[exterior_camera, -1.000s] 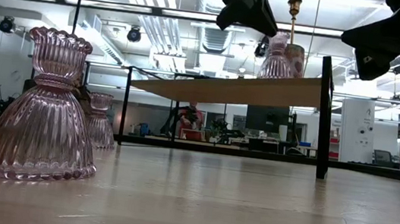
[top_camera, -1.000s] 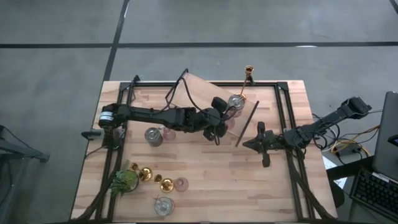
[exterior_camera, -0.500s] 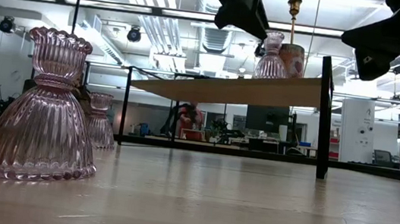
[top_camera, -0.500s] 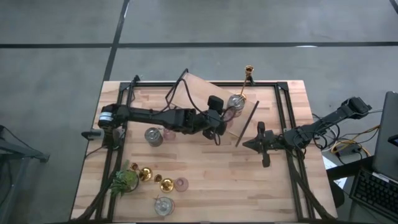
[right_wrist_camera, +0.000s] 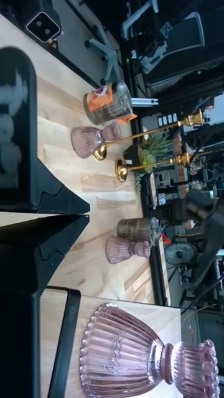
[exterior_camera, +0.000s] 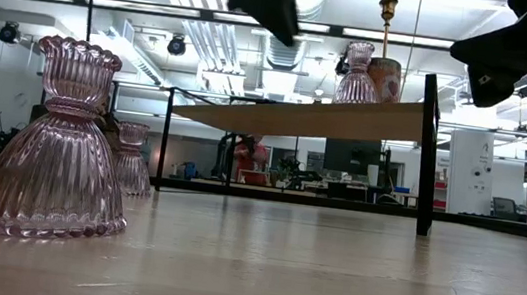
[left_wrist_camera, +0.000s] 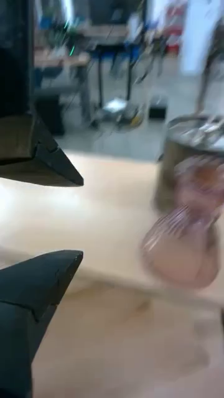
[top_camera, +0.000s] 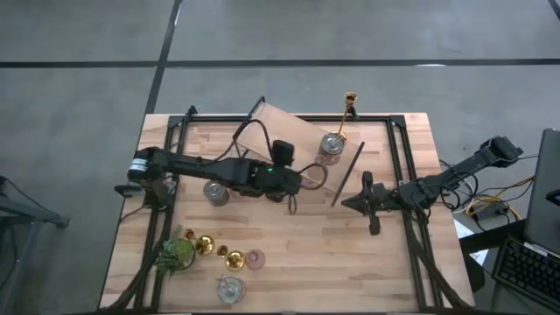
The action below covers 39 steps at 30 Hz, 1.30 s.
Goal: Pick & Place candle stick holders
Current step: Put the right gold candle holder on the shelf aligned with the other gold candle holder
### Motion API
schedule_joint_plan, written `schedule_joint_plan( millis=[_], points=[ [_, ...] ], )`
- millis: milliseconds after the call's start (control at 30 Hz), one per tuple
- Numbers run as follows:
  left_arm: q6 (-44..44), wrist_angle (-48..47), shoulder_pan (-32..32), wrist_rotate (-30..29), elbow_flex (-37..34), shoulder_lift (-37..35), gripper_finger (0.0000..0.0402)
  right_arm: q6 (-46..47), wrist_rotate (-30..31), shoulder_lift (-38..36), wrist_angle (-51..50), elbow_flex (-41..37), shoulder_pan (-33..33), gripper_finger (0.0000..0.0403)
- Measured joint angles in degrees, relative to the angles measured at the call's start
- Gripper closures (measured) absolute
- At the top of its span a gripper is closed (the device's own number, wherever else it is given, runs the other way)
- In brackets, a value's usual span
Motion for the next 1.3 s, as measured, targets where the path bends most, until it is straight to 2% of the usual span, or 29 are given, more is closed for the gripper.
schedule_joint_plan(
  millis=[167,267,367,533,700,867,1033,1300],
  points=[
    [-14.9,-11.01,-2.4,6.42,-1.04,-5.53,0.0223,0.02,0.0,0.03,0.0,-0.37,0.0,0.0394],
    [-19.95,-14.51,-4.07,9.71,-3.51,-9.22,0.0223,0.0,0.02,0.01,0.13,-0.37,0.0,0.0394],
    [-23.72,-15.16,-5.96,10.16,-7.41,-13.63,0.0223,0.23,0.02,0.01,0.37,-0.37,0.0,0.0394],
    [-30.63,-15.52,-8.74,10.13,-16.56,-22.81,0.0223,1.27,0.04,0.01,0.37,-0.37,-0.01,0.0394],
    [-42.48,-17.77,-9.71,10.6,-27.78,-32.52,0.0223,1.24,0.11,-0.01,0.46,-0.37,0.0,0.0394],
    [-52.75,-18.99,-9.79,15.41,-38.04,-39.66,0.0223,1.11,1.39,-0.01,0.46,-0.37,0.0,0.0394],
    [-58.4,-19.07,-9.79,18.7,-44.58,-44.09,0.0223,1.25,1.66,-0.03,0.5,-0.37,-0.02,0.0394],
    [-60.69,-18.97,-9.94,17.49,-48.81,-50.12,0.0225,1.49,1.66,-0.03,0.48,-0.37,-0.02,0.0394]
  ],
)
